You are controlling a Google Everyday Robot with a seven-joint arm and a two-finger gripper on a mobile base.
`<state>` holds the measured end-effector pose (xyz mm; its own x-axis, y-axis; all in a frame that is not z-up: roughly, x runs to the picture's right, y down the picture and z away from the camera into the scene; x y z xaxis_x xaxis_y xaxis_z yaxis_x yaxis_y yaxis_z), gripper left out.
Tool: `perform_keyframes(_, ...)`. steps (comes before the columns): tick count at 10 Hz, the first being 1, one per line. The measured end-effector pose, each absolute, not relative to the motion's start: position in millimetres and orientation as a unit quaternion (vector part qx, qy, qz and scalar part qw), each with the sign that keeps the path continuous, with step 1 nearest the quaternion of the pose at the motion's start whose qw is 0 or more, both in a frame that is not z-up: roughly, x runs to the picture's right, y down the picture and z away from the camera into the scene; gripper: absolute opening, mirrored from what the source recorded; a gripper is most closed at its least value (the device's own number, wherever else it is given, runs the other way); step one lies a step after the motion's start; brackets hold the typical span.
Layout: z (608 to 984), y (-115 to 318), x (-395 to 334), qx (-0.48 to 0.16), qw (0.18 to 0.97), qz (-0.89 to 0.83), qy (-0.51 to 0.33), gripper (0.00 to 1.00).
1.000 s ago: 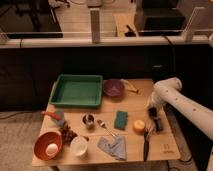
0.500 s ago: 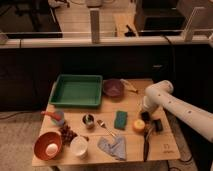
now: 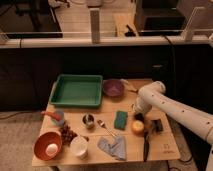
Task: Wipe table surface with eraser
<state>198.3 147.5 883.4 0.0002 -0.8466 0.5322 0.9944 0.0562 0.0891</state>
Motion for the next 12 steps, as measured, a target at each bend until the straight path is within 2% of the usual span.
perform_keyframes(6,899,131,171,-0.141,0.673,-0.686,-0.239,0.00)
perform_keyframes(12,948,82,204,-0.152,0.703,-0.663,-0.205,0.00)
